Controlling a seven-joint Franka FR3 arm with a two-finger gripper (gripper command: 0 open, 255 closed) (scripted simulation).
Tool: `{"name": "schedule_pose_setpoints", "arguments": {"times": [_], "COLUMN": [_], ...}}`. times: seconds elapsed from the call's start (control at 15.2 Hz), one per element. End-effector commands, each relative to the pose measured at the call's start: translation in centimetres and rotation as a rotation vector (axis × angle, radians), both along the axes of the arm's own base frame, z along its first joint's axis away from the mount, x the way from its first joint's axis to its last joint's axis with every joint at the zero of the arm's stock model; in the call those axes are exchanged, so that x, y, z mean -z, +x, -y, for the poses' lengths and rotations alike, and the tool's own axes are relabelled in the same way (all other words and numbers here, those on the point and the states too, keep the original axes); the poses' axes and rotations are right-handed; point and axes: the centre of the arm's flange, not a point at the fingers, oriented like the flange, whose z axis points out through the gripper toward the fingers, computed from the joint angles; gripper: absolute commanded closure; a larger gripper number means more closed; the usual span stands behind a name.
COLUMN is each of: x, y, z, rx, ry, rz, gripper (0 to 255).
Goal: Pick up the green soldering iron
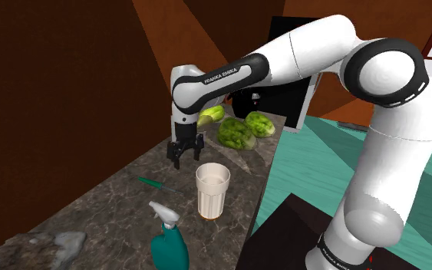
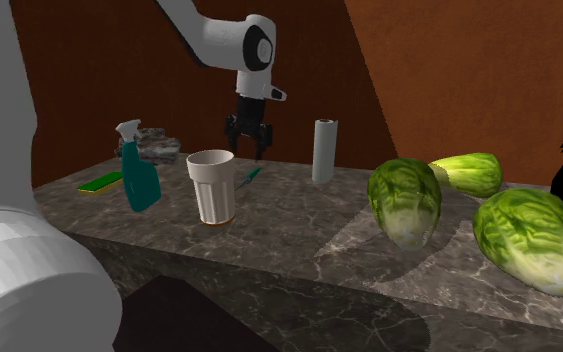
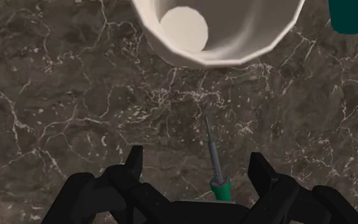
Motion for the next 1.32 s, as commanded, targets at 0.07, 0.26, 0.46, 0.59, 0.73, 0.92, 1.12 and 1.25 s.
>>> {"name": "schedule_pose_setpoints", "arguments": {"times": [0.07,0.26,0.46,0.59,0.73,0.92,1.12,1.25], "x": [2.5,5.0,7.5,8.6,9.6,11.2,12.6,12.6], "y": [2.5,5.1,7.5,8.6,8.6,8.6,8.6,8.6], "z": [-2.0,-4.0,-6.0,-6.9,-6.9,-6.9,-6.9,-6.9], "rx": [0.0,-0.001,-0.003,-0.003,-0.003,-0.003,-0.003,-0.003], "ry": [0.003,0.005,0.007,0.008,0.008,0.008,0.008,0.008], "rz": [-0.01,-0.02,-0.029,-0.033,-0.033,-0.033,-0.033,-0.033], "gripper": [0,0,0,0,0,0,0,255]}}
